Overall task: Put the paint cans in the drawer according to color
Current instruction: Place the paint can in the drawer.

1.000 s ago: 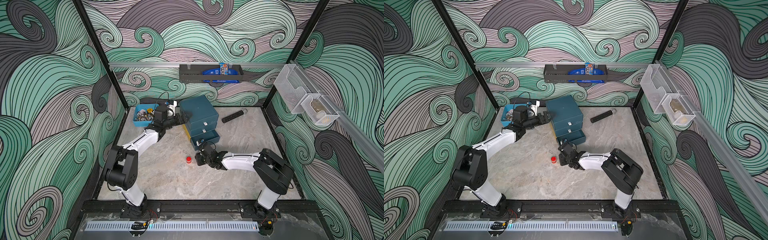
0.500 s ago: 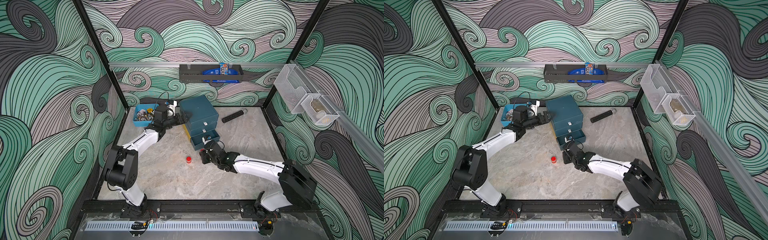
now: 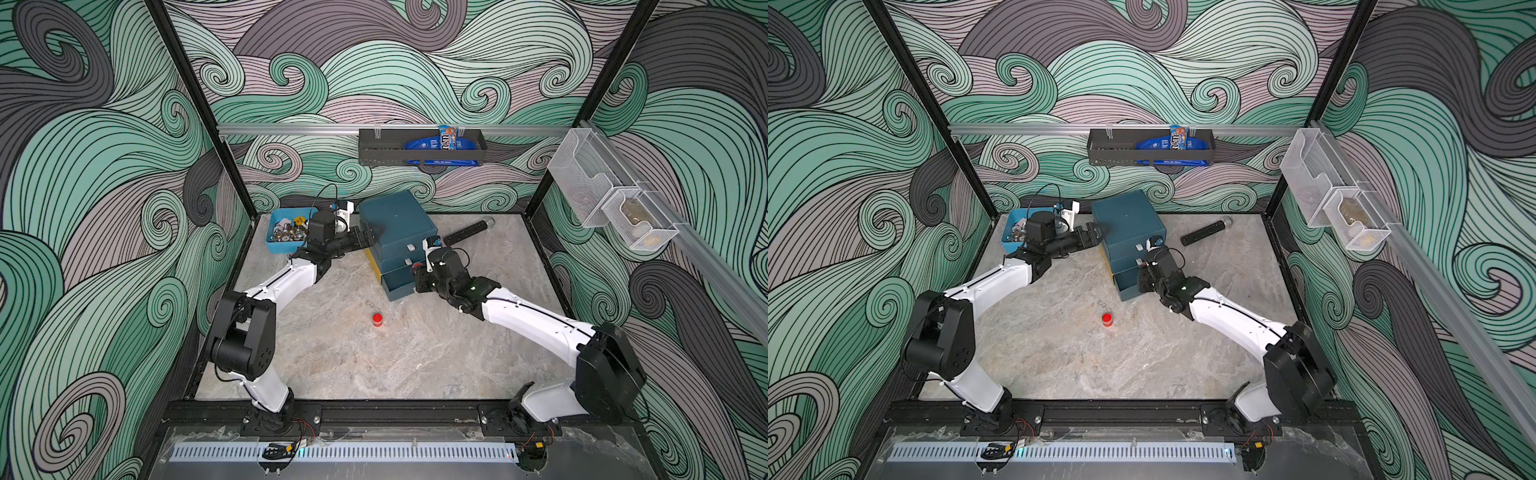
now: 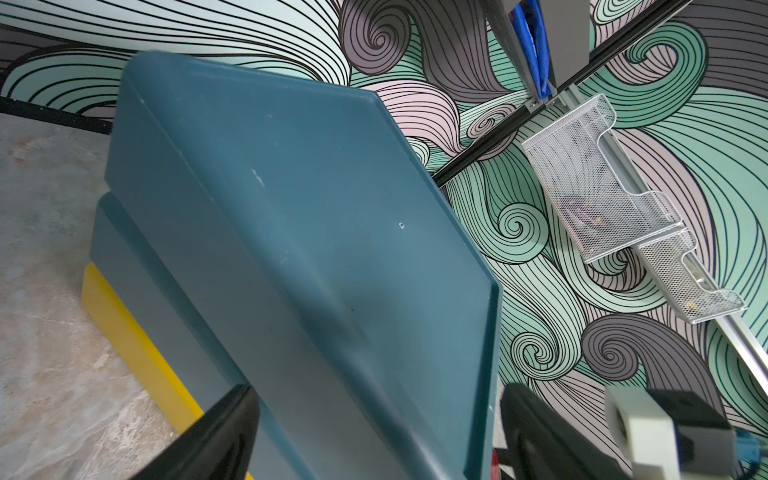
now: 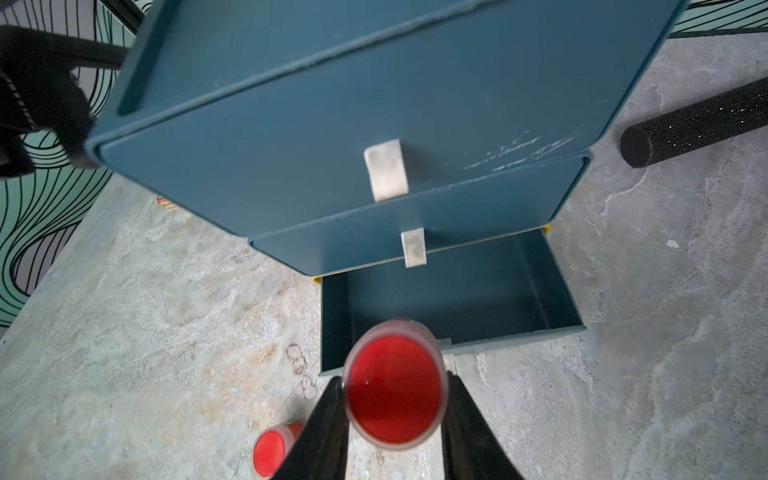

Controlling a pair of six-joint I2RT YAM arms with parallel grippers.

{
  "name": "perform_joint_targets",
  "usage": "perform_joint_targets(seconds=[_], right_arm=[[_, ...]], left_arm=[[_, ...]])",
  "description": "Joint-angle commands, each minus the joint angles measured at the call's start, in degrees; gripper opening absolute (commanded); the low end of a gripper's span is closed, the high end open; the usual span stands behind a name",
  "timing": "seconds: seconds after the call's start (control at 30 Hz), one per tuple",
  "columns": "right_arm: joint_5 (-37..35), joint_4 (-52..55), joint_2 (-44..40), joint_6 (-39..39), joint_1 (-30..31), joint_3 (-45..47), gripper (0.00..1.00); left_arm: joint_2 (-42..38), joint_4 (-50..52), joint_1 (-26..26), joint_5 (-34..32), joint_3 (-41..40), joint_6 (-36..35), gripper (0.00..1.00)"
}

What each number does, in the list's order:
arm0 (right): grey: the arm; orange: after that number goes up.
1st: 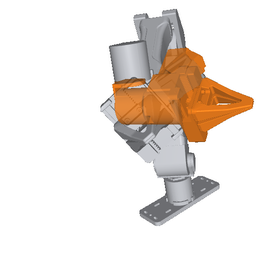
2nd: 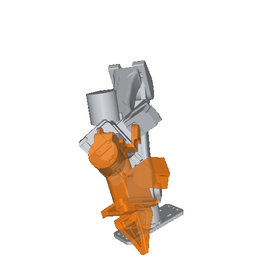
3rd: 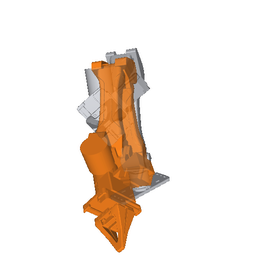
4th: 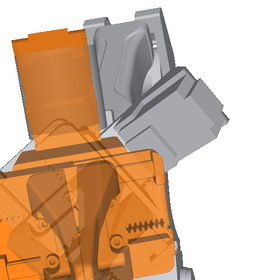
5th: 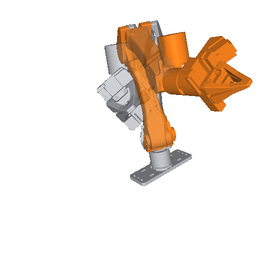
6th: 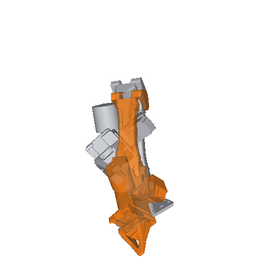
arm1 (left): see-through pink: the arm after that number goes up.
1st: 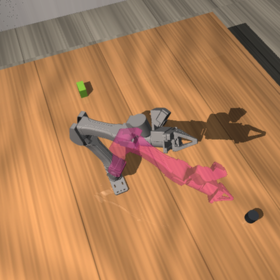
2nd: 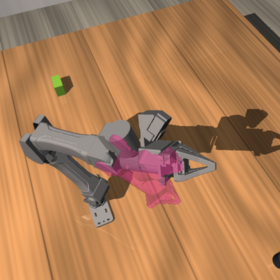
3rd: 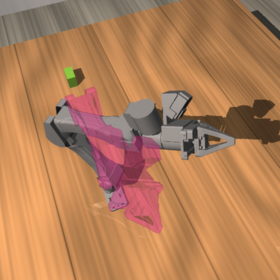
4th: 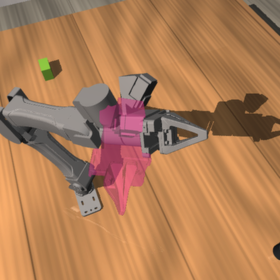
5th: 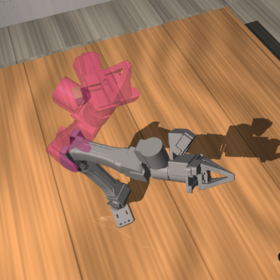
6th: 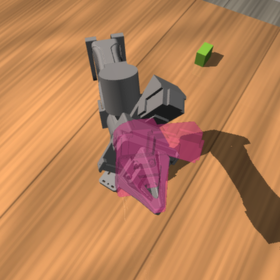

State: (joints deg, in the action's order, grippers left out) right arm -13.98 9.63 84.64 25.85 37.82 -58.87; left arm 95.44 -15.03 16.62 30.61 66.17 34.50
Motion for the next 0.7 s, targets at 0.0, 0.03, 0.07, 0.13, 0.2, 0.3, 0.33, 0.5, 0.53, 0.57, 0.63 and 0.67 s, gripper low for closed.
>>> perform_joint_targets(seconds=[0.0, 0.03, 0.07, 0.13, 0.2, 0.3, 0.33, 0.5, 0.53, 0.57, 0.63, 0.67], right_arm=[[2.6, 0.6, 2.6, -1.7, -0.7, -1.8, 0.21], [2.7, 0.6, 3.3, -1.8, -0.9, -2.2, 0.20], [2.7, 0.5, 3.9, -1.9, -1.2, -2.5, 0.20], [2.7, 0.2, 5.0, -2.0, -1.5, -2.8, 0.20], [2.6, -0.5, 6.0, -1.9, -1.8, -2.6, 0.19], [2.8, -2.8, 7.5, -1.3, -2.5, -1.9, 0.19], [3.1, -3.6, 8.0, -1.0, -2.6, -1.7, 0.19], [3.9, -6.4, 11.6, 0.0, -3.4, -1.5, 0.19], [4.0, -6.6, 12.1, 0.1, -3.4, -1.6, 0.19], [4.1, -6.8, 12.6, 0.2, -3.5, -1.5, 0.21], [3.8, -7.2, 13.3, 0.6, -3.5, -1.3, 0.33], [3.7, -7.4, 13.4, 0.6, -3.5, -1.2, 0.40]], left_arm=[[0.0, -0.1, -0.2, -0.2, 0.2, -1.1, 0.94], [0.0, -0.1, -0.3, -0.2, 0.2, -1.1, 0.94], [0.1, -0.1, -0.3, -0.2, 0.2, -1.1, 0.94], [0.0, 0.0, -0.3, -0.2, 0.3, -1.0, 0.94], [0.0, -0.1, -0.3, -0.2, 0.2, -1.1, 0.94], [0.2, 0.1, -0.2, -0.3, 0.3, -1.1, 0.94], [0.1, 0.2, -0.3, -0.3, 0.4, -1.2, 0.94], [0.1, 0.1, -0.3, -0.3, 0.3, -1.1, 0.94], [0.1, 0.1, -0.3, -0.3, 0.3, -1.1, 0.94], [0.1, 0.1, -0.3, -0.2, 0.4, -1.1, 0.94], [0.2, 0.1, -0.3, -0.2, 0.4, -1.0, 0.94], [0.1, 0.1, -0.3, -0.1, 0.4, -1.0, 0.94]])
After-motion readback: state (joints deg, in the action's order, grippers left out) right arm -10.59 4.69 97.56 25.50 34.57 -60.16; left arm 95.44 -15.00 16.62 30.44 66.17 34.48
